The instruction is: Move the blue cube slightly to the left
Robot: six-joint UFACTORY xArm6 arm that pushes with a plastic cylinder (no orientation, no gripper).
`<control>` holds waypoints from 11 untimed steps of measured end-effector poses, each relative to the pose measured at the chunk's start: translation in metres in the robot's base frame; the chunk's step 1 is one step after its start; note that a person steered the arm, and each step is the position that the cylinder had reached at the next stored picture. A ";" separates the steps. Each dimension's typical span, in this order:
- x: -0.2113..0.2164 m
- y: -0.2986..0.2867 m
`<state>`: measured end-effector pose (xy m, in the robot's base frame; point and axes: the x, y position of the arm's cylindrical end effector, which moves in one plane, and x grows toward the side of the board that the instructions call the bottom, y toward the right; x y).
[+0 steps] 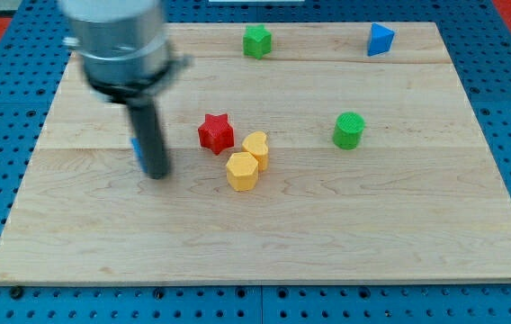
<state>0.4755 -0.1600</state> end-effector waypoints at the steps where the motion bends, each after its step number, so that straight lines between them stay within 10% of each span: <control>1: -0.027 -0.021; 11: -0.107 0.108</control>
